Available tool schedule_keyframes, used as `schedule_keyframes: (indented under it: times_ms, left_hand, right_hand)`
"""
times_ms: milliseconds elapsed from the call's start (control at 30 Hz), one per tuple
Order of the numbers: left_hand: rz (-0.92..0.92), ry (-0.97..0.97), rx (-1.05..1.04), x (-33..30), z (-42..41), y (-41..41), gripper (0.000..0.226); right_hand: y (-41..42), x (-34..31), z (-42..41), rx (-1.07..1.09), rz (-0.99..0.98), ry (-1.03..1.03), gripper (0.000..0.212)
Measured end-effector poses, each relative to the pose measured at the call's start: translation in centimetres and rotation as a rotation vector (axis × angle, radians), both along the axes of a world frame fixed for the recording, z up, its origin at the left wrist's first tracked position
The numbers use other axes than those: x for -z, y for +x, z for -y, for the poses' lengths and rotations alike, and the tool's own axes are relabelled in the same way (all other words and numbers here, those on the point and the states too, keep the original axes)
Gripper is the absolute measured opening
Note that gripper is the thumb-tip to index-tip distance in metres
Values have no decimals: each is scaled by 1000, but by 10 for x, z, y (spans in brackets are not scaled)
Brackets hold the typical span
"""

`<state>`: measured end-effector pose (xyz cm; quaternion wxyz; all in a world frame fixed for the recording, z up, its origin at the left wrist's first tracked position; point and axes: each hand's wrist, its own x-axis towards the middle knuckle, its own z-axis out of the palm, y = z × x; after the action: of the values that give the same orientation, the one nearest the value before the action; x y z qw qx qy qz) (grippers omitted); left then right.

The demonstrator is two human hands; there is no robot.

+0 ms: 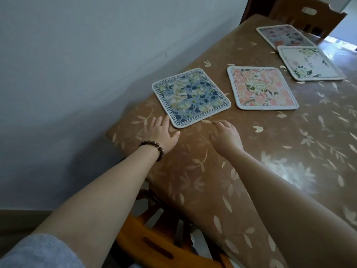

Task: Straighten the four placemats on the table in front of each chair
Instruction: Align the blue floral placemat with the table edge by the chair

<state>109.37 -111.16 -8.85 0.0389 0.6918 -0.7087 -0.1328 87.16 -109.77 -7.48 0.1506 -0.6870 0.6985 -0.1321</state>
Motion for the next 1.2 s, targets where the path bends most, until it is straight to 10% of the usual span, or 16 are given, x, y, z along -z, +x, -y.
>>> schedule_keyframes:
  times_ms: [700, 1200]
  left_hand:
    - [124, 147, 226, 94, 100, -2, 89]
    - [83, -57, 485, 102, 121, 10, 54]
  right_hand:
    - [37, 103, 117, -211, -128, 179, 78]
    - [38, 119, 134, -357, -147, 50, 67]
